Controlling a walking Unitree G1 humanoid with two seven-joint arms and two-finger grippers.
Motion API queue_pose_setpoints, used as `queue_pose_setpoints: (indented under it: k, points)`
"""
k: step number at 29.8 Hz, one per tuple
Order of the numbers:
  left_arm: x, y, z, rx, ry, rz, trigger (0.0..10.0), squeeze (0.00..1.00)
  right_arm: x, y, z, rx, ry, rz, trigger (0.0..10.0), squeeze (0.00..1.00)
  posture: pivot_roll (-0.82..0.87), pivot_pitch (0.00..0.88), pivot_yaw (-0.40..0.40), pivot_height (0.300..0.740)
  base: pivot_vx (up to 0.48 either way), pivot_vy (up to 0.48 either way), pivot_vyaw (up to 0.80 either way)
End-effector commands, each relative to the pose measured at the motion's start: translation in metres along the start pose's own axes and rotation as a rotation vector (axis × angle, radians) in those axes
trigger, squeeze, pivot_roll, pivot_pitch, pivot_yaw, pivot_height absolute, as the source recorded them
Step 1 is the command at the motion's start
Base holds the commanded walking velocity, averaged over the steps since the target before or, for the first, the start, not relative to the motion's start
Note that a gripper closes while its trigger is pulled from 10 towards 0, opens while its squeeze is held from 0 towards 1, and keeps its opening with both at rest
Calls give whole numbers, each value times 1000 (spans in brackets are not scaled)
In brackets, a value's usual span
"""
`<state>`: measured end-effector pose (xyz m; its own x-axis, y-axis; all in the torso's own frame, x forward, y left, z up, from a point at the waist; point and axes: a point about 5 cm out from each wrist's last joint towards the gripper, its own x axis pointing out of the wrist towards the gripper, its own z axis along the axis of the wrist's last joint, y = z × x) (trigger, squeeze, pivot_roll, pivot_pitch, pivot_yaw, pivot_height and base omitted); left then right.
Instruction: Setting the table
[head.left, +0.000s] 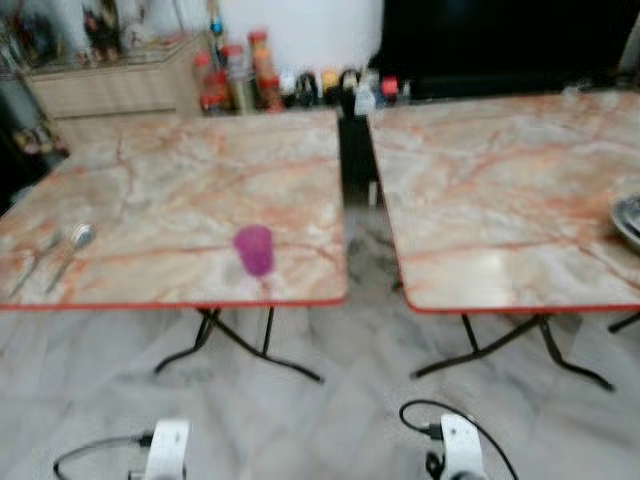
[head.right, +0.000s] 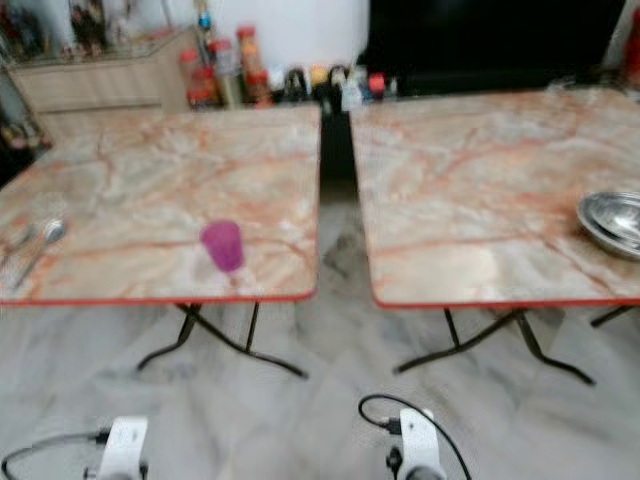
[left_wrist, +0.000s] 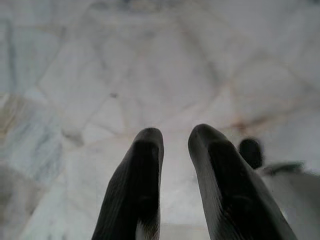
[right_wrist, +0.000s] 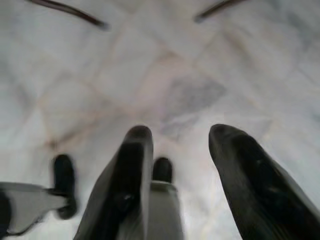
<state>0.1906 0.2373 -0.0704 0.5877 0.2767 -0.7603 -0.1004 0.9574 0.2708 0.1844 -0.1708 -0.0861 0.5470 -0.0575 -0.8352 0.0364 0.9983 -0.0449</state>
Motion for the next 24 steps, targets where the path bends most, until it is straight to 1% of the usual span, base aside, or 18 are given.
queue_pose_setpoints:
  k: [1,3,6,7,9,10,11,12,13,14,15,16,18,21,24]
  points:
    - [-1,0,-3,-15,9,8,10000,0,0,-3,3,-3,-8,-6,10000,0,5,0,45,740,0,0,0]
    - [-1,4,-4,-19,-2,16,10000,0,0,-2,2,-6,-5,-2,10000,0,5,0,45,740,0,0,0]
    - [-1,4,-4,-22,-5,15,10000,0,0,-2,2,-6,-4,-3,10000,0,5,0,45,740,0,0,0]
    - [-1,4,-6,-26,-3,13,10000,0,0,-4,0,9,-3,-11,10000,0,-4,0,68,740,0,0,0]
    - [-3,4,-14,-31,14,1,10000,0,-1,-9,-7,43,9,-29,10000,0,-9,0,63,740,0,0,0]
    - [-3,4,-15,-48,15,3,10000,0,-1,-9,-7,44,6,-26,10000,0,-12,0,64,740,0,0,0]
    - [-3,4,-15,-48,15,3,10000,0,-1,-9,-7,44,6,-26,10000,0,-12,0,64,740,0,0,0]
    - [-3,3,-15,-77,10,4,10000,0,-2,-11,-7,45,0,-24,10000,0,-12,0,65,740,0,0,0]
    - [-4,1,-15,-71,8,-3,10000,0,-2,-13,-8,41,3,-30,10000,0,-10,0,62,740,0,0,0]
    - [-4,-5,-15,-52,6,-19,10000,0,-2,-17,-11,34,12,-42,10000,0,-13,0,52,740,0,0,0]
    - [-4,-5,-15,-52,6,-19,10000,0,-2,-17,-11,34,12,-42,10000,0,-13,0,52,740,0,0,0]
    - [-4,-10,-15,-43,4,-31,10000,0,-3,-22,-13,23,24,-51,10000,0,-17,0,47,740,0,0,0]
    - [-5,-13,-15,-46,3,-34,10000,0,-3,-25,-13,25,24,-54,10000,0,-24,0,44,740,0,0,0]
    - [-5,-17,-15,-50,4,-38,10000,0,-3,-32,-9,69,12,-77,10000,0,-41,0,43,740,177,0,0]
    - [-5,-21,-15,-43,16,-49,10000,0,-3,-36,-5,79,1,-83,10000,0,-61,0,52,740,299,0,0]
